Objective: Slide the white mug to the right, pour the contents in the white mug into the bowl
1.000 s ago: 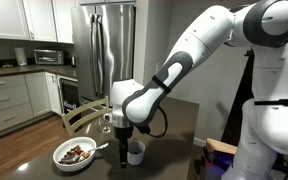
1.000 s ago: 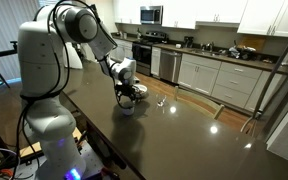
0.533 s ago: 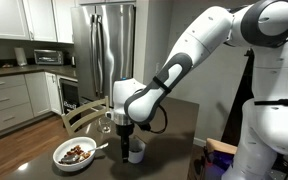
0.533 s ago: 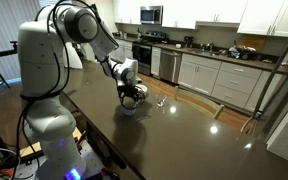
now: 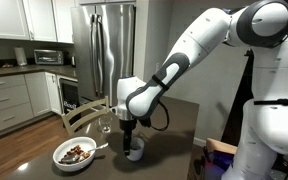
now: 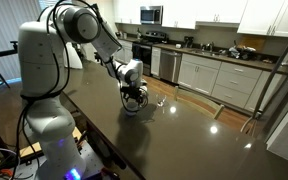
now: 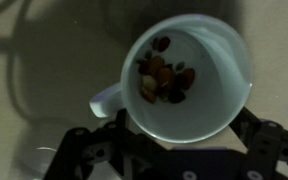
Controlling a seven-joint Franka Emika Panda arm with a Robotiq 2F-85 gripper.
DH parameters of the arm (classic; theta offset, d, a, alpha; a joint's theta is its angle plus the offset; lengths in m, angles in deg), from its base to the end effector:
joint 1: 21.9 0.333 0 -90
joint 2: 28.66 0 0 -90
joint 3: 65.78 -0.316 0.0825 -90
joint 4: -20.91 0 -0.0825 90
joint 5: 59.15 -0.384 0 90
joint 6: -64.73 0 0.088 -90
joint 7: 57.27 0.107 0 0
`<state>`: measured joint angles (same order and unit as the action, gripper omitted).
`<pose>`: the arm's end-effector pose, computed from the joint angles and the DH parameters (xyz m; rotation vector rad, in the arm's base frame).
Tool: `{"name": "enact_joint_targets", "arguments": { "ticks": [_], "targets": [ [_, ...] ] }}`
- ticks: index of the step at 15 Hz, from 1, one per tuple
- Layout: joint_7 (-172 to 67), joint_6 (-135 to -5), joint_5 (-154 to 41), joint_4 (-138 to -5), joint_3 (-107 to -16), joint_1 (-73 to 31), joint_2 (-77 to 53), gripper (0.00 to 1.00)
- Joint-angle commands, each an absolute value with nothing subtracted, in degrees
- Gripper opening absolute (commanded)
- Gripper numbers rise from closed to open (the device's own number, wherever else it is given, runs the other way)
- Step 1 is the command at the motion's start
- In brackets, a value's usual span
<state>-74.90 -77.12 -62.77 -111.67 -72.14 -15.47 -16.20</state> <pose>0.5054 0.1153 0.2453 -2.9891 -0.7287 0.0804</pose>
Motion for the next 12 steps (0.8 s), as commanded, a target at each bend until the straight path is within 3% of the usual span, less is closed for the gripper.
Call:
{"name": "enact_joint_targets", "arguments": {
  "ticks": [1,12],
  "targets": [
    [-70.5,-75.5,-63.2,-111.2,-71.5,-17.3,-15.7,1.0],
    [-63.1,-72.1,-68.4,-110.5,-70.1,-19.7,-15.4,1.0]
  ]
}}
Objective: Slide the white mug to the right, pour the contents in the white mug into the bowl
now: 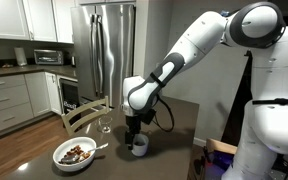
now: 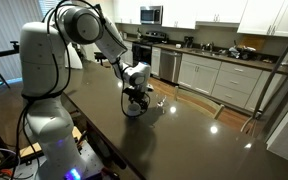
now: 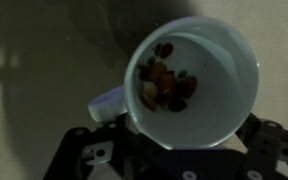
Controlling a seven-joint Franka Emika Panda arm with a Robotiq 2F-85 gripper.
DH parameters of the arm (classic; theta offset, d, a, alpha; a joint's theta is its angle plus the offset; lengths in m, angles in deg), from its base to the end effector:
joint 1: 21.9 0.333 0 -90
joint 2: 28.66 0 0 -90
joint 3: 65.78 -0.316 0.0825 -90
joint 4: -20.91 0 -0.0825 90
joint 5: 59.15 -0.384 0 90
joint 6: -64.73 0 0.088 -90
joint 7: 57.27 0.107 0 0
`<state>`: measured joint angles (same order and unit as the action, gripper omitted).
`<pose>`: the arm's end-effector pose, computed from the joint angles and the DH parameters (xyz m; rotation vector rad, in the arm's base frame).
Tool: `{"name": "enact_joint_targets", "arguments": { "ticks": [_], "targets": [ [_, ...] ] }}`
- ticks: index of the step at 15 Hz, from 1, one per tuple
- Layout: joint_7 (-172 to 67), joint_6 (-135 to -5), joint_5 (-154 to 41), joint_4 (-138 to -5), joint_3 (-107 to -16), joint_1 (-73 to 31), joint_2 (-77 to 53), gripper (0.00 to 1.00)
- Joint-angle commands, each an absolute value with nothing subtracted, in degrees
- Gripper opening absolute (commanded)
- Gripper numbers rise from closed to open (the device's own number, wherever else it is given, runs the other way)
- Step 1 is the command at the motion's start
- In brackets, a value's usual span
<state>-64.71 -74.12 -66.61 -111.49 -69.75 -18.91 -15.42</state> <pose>0.5084 0.0632 0.2349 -3.0319 -0.2236 0.1799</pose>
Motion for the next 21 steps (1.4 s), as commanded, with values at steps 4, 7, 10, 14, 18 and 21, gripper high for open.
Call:
{"name": "enact_joint_targets", "arguments": {
  "ticks": [4,7,10,14,18,21],
  "targets": [
    [-61.5,-72.4,-69.5,-110.3,-70.0,-19.4,-16.1,1.0],
    [-59.3,-72.3,-67.7,-109.3,-69.4,-18.9,-17.2,1.0],
    [-56.5,-72.5,-65.0,-108.2,-68.5,-18.6,-18.3,1.0],
    [-50.8,-73.3,-54.7,-108.4,-66.8,-17.4,-20.5,1.0],
    [-43.9,-72.2,-42.5,-108.6,-66.1,-16.2,-22.4,1.0],
    [-38.8,-68.4,-41.2,-108.1,-66.4,-16.4,-22.9,1.0]
  ]
}}
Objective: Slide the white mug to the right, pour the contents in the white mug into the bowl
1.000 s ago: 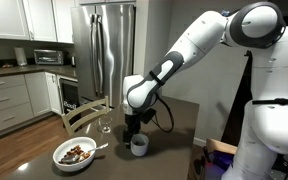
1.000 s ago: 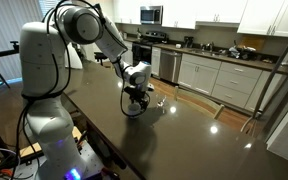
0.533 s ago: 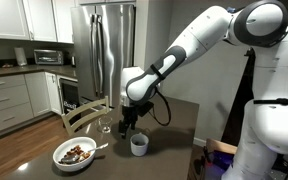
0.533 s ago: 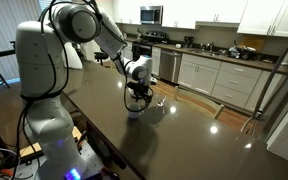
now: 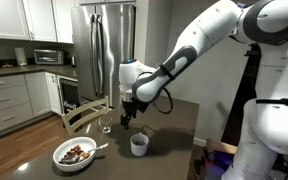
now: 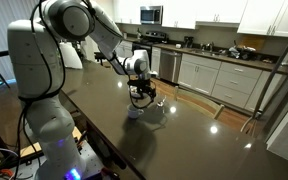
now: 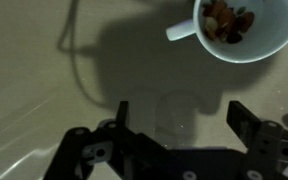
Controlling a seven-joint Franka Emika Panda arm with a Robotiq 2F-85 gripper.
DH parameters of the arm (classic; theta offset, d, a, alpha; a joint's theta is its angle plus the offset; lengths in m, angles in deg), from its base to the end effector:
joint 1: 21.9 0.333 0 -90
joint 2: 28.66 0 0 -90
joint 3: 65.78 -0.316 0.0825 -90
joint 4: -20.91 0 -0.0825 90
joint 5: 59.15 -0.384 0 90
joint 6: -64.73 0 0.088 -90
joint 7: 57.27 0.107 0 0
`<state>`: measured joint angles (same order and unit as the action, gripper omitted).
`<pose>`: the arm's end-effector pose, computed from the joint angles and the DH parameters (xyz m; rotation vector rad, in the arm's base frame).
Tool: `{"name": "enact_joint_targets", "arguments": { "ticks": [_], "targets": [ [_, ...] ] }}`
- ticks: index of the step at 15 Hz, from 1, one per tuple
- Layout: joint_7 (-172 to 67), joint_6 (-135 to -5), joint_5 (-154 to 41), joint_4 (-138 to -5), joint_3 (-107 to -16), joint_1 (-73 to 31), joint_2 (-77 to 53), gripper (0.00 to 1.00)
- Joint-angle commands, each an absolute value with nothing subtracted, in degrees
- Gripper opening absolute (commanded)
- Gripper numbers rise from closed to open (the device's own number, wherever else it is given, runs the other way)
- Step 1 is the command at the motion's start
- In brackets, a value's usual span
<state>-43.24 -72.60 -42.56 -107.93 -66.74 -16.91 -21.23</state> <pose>0.5353 0.0535 0.3101 2.9493 0.1041 0.0773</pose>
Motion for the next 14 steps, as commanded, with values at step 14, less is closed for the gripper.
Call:
{"name": "enact_joint_targets", "arguments": {
  "ticks": [14],
  "targets": [
    [-20.5,-67.1,-44.7,-104.9,-64.2,-17.1,-18.9,1.0]
  ]
}}
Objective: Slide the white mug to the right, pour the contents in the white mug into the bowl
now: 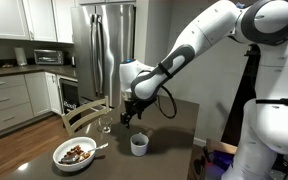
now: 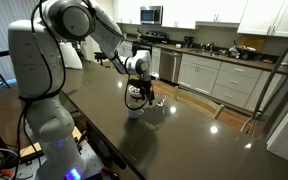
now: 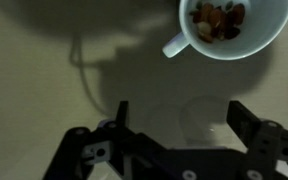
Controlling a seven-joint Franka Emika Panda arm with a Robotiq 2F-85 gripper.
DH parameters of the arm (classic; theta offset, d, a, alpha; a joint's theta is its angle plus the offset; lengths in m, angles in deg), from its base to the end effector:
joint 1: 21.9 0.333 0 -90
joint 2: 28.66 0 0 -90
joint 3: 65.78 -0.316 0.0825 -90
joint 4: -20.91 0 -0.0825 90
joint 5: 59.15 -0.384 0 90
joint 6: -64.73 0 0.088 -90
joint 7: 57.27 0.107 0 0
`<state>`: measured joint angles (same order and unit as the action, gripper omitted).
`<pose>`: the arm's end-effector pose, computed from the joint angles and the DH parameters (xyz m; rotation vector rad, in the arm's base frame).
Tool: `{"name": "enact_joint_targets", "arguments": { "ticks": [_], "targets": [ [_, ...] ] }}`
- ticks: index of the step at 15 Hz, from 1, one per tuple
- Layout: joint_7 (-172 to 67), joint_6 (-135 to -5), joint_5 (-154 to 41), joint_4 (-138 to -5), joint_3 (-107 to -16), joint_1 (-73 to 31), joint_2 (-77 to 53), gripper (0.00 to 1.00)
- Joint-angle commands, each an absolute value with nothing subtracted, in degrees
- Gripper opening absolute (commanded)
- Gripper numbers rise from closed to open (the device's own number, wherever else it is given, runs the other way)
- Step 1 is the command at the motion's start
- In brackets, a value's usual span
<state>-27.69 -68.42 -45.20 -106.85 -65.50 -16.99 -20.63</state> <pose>0.5347 0.0390 0.3061 2.9357 -0.3904 0.0110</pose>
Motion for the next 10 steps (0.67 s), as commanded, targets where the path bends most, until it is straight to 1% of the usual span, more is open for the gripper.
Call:
{"name": "enact_joint_targets", "arguments": {
  "ticks": [1,5,10],
  "targets": [
    [-18.0,-66.8,-44.7,-104.6,-63.7,-17.1,-18.5,1.0],
    [-10.1,-64.5,-47.0,-103.9,-61.9,-17.7,-17.1,1.0],
    [-16.7,-58.9,-64.9,-103.4,-62.9,-20.8,-16.7,1.0]
  ]
}}
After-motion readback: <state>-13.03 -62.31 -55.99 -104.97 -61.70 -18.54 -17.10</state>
